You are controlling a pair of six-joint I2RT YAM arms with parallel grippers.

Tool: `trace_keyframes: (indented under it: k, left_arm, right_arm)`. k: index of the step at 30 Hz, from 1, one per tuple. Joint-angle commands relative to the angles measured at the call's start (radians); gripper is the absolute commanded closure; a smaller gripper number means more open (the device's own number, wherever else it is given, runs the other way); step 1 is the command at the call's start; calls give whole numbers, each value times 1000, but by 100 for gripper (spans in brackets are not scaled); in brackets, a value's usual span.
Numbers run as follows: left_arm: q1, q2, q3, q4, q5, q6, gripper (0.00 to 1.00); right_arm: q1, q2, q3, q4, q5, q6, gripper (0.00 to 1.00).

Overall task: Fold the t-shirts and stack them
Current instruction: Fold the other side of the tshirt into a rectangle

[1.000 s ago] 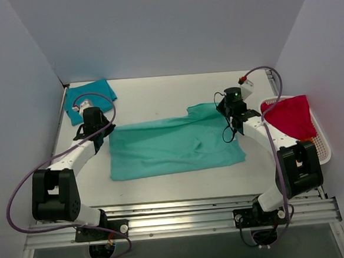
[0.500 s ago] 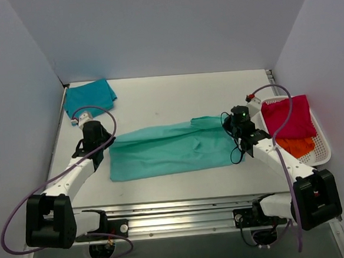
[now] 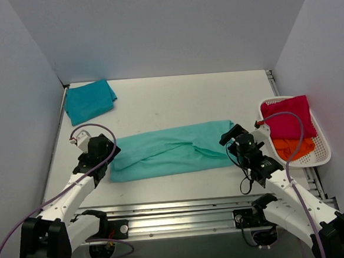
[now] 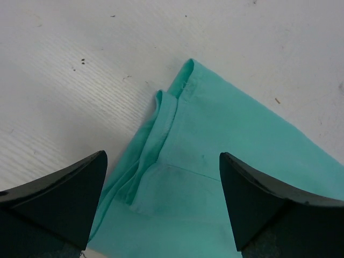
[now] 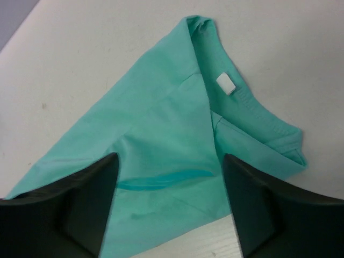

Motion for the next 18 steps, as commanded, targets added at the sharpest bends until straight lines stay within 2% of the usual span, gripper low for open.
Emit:
trace_keyframes:
  k: [1,5,9,13,18]
  left_arm:
    - [-8,-64,31,-96,-123,-72,6]
    - [-8,-78,88,-111,-151,-64,6]
    - [-8,-40,154,-96,-164,-37,6]
    - [-8,24,211,-39,-163,8,6]
    - [-8,150,289,45,-122,62,5]
  right_arm:
    - [10,-63,2,-96,122,70,9]
    - [10,7,68,-101,151,65,5]
    - [12,134,125,-3,118,38,7]
    - [13,297,190,45,101,22,7]
    - [12,380,191,86,88,39,7]
